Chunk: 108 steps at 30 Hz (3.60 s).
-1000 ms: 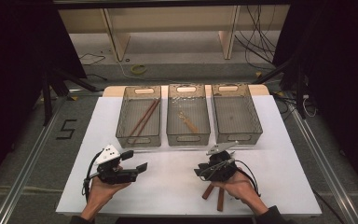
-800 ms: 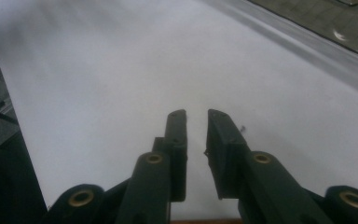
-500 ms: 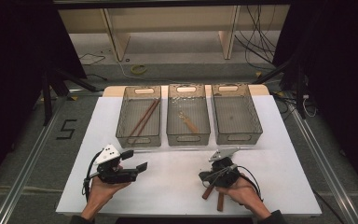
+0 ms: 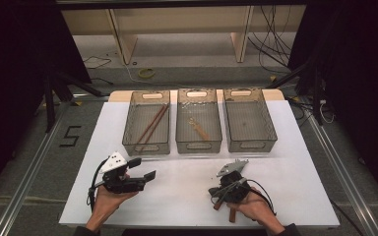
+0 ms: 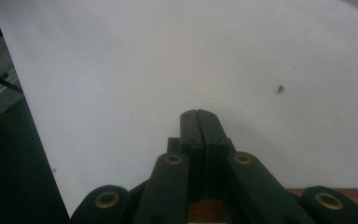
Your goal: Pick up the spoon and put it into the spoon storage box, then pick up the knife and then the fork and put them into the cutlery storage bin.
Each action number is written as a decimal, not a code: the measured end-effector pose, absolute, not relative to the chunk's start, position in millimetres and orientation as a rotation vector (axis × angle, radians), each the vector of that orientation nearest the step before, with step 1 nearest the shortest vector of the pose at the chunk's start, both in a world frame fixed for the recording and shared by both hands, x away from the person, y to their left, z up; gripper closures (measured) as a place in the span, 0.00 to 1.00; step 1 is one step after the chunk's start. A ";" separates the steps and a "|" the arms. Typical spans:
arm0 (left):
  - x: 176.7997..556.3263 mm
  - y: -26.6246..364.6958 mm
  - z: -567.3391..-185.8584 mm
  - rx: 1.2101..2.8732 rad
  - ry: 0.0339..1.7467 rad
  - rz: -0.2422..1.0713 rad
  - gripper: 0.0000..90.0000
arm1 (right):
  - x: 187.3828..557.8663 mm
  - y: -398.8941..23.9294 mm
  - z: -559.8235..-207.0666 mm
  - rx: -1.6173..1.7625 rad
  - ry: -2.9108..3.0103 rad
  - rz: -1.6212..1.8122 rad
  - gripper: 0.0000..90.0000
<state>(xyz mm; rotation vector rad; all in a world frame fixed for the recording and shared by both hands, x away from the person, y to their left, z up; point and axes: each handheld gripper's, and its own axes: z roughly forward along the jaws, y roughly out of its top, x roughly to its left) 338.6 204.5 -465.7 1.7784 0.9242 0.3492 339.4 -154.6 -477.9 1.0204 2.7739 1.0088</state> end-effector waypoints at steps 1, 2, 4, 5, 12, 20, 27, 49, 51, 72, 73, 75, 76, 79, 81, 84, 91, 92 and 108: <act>338.5 204.7 -465.5 1.778 0.925 0.348 0.24 | 338.6 -153.7 -478.7 1.022 2.784 0.997 1.00; 338.3 204.8 -465.5 1.778 0.924 0.349 0.24 | 338.0 -153.5 -480.0 1.013 2.794 0.984 1.00; 338.0 204.7 -465.5 1.780 0.923 0.350 0.24 | 336.6 -153.0 -482.7 1.001 2.807 0.961 1.00; 337.9 204.7 -465.6 1.780 0.924 0.350 0.24 | 335.8 -153.4 -483.0 1.000 2.804 0.965 1.00; 337.9 205.0 -465.7 1.780 0.925 0.351 0.24 | 329.6 -158.2 -481.5 0.993 2.832 0.937 1.00; 337.4 204.6 -465.6 1.783 0.924 0.352 0.24 | 323.1 -177.4 -479.6 1.012 2.848 0.908 1.00; 337.3 204.5 -465.7 1.783 0.924 0.353 0.24 | 319.6 -205.4 -477.3 1.079 2.835 0.885 1.00; 336.0 204.3 -465.1 1.787 0.916 0.359 0.24 | 322.5 -264.6 -468.4 1.232 2.705 0.774 1.00; 336.2 204.0 -465.3 1.786 0.916 0.359 0.24 | 321.8 -264.9 -461.8 1.230 2.679 0.802 0.98; 335.9 203.2 -465.4 1.788 0.915 0.358 0.24 | 339.5 -250.1 -457.5 1.254 2.682 0.659 0.57; 335.9 203.2 -465.4 1.788 0.915 0.358 0.24 | 340.2 -249.2 -458.2 1.256 2.679 0.653 0.58; 335.9 203.2 -465.5 1.789 0.915 0.358 0.24 | 341.8 -247.5 -459.0 1.246 2.681 0.628 0.62; 335.9 203.1 -465.4 1.789 0.914 0.358 0.24 | 342.7 -246.9 -459.3 1.244 2.676 0.620 0.63; 335.8 203.2 -465.4 1.788 0.914 0.358 0.24 | 345.2 -244.9 -460.4 1.238 2.683 0.584 0.66; 335.9 203.1 -465.4 1.789 0.914 0.358 0.24 | 346.6 -243.2 -461.6 1.237 2.685 0.573 0.68; 335.7 202.9 -465.2 1.789 0.912 0.359 0.24 | 348.2 -240.8 -461.7 1.227 2.696 0.538 0.72; 335.5 202.9 -465.1 1.789 0.911 0.360 0.24 | 349.9 -237.6 -461.4 1.212 2.690 0.480 0.78; 335.5 203.1 -465.0 1.793 0.909 0.361 0.24 | 350.2 -237.0 -461.4 1.200 2.694 0.473 0.78; 335.4 202.7 -464.9 1.795 0.905 0.359 0.24 | 351.3 -235.9 -461.0 1.236 2.665 0.458 0.86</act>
